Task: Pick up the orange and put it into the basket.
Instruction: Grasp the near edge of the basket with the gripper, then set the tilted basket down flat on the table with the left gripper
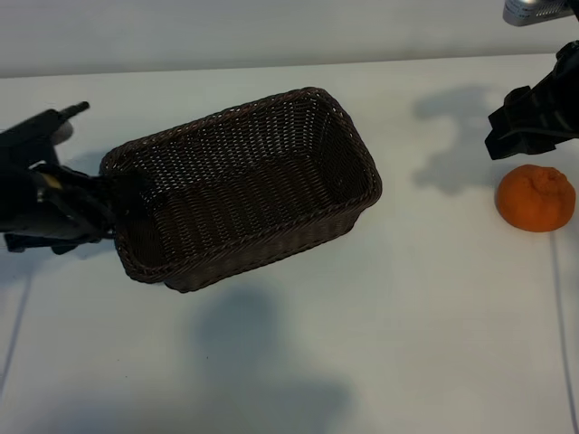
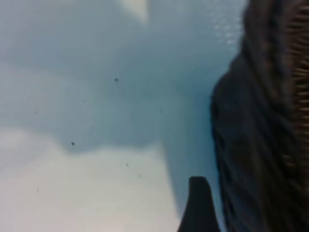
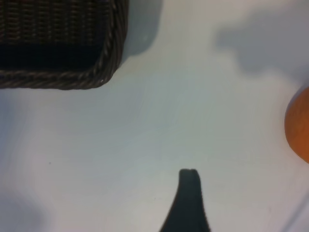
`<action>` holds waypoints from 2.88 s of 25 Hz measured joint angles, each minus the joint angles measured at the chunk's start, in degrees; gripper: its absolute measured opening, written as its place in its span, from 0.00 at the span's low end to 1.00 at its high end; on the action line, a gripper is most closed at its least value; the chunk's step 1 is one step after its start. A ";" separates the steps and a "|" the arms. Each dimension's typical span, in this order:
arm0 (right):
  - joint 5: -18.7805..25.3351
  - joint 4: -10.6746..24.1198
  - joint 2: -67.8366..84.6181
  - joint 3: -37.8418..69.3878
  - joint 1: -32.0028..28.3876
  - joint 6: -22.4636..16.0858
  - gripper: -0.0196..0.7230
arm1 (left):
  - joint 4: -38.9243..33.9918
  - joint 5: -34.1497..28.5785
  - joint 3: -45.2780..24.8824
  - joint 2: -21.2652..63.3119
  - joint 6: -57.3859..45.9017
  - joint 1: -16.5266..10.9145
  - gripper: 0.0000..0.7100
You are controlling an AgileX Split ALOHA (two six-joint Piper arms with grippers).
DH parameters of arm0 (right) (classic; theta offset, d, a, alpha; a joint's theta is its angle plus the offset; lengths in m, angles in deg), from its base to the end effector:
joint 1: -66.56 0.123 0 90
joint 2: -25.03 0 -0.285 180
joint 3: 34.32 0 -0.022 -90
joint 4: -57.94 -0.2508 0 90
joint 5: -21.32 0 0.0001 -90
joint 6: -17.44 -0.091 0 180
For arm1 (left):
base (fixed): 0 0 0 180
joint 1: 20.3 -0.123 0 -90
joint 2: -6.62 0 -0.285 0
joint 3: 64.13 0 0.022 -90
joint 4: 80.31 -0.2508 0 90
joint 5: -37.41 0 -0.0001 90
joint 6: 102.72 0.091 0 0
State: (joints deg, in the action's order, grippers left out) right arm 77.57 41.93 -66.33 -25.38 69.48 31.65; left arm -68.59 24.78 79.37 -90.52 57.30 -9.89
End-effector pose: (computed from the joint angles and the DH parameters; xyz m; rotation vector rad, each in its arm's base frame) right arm 0.2927 0.0358 0.3041 -0.2575 2.6832 0.3017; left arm 0.2775 -0.0551 0.1732 -0.4537 2.5426 -0.3354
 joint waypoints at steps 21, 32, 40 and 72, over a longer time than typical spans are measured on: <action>0.00 -0.05 0.00 0.00 0.00 0.00 0.80 | 1.72 -0.95 3.94 -7.73 0.17 0.00 0.61; 0.05 -0.05 0.00 0.00 0.00 0.00 0.80 | 5.04 -0.94 3.94 -7.73 3.81 0.00 0.21; 0.05 -0.05 0.00 0.00 0.00 0.00 0.80 | 20.53 -3.64 3.94 -5.31 22.64 0.00 0.21; 1.60 -0.05 0.00 -0.05 0.00 -0.04 0.80 | 29.59 -18.48 26.84 -17.48 39.92 0.60 0.21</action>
State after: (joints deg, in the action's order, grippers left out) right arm 79.17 41.88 -66.33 -25.43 69.48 31.61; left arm -39.01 6.30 106.21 -108.00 97.22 -9.29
